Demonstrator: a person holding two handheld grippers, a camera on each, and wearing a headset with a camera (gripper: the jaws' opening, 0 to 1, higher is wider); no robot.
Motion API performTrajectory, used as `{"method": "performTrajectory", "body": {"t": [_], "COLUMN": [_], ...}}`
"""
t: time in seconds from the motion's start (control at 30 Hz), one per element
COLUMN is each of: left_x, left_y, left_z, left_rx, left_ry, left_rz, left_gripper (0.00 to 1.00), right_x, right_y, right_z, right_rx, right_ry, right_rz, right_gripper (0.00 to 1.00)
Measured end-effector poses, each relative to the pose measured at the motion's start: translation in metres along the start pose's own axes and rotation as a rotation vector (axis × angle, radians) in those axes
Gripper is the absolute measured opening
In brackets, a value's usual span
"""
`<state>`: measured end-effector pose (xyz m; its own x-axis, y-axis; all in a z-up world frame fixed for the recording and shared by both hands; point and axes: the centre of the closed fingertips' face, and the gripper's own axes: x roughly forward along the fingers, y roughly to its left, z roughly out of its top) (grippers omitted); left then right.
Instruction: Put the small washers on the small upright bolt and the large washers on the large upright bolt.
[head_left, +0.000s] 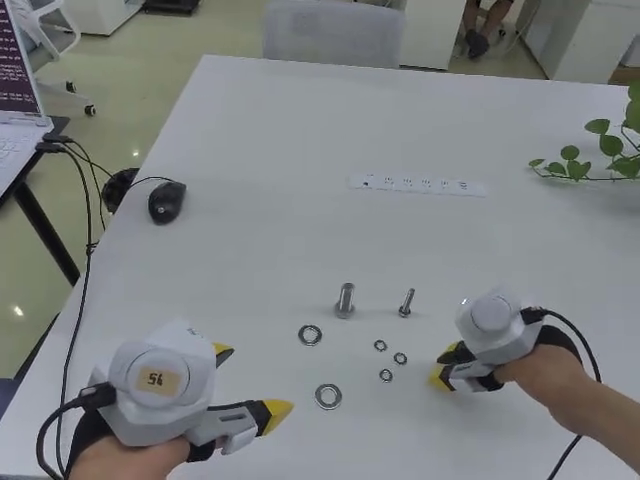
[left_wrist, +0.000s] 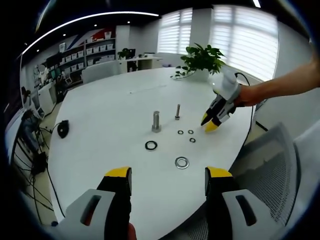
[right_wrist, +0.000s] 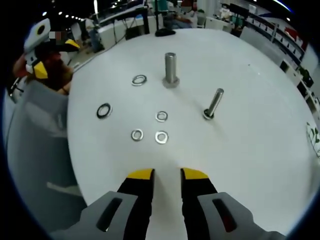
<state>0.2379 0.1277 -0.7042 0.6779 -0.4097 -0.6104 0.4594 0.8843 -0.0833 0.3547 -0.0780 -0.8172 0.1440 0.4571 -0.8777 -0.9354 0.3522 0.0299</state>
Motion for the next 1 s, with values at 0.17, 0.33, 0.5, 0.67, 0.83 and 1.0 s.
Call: {"method": "performTrajectory", "body": {"t": [0.17,0.33,0.5,0.67,0.83,1.0], "left_x": [0.0,0.001,0.001,-0.001,-0.002,-0.003], "left_y": [0.0,-0.004,-0.01,-0.01,-0.008,-0.004], "left_z": [0.003,0.002,0.002,0.0,0.0,0.002], "left_rx": [-0.001,-0.007,-0.007,-0.013,0.002,-0.015], "left_ry": [-0.013,-0.015,-0.014,-0.011,-0.003,-0.014], "left_rz": [0.002,-0.001,-0.004,-0.001,0.001,0.012], "left_gripper": [0.59,0.59,0.59,0.59,0.59,0.59], "right_x": [-0.001,0.004,0.014,0.022,0.028,0.03], "right_y": [0.008,0.015,0.015,0.01,0.008,0.009], "right_z": [-0.001,0.01,0.02,0.032,0.039,0.041], "right_rx": [0.002,-0.004,-0.024,-0.051,-0.12,-0.166], "right_ry": [-0.005,-0.034,-0.037,-0.029,0.014,0.047], "right_rz": [0.001,0.005,0.001,-0.009,0.017,0.03], "right_gripper": [0.22,0.22,0.21,0.21,0.22,0.22]}}
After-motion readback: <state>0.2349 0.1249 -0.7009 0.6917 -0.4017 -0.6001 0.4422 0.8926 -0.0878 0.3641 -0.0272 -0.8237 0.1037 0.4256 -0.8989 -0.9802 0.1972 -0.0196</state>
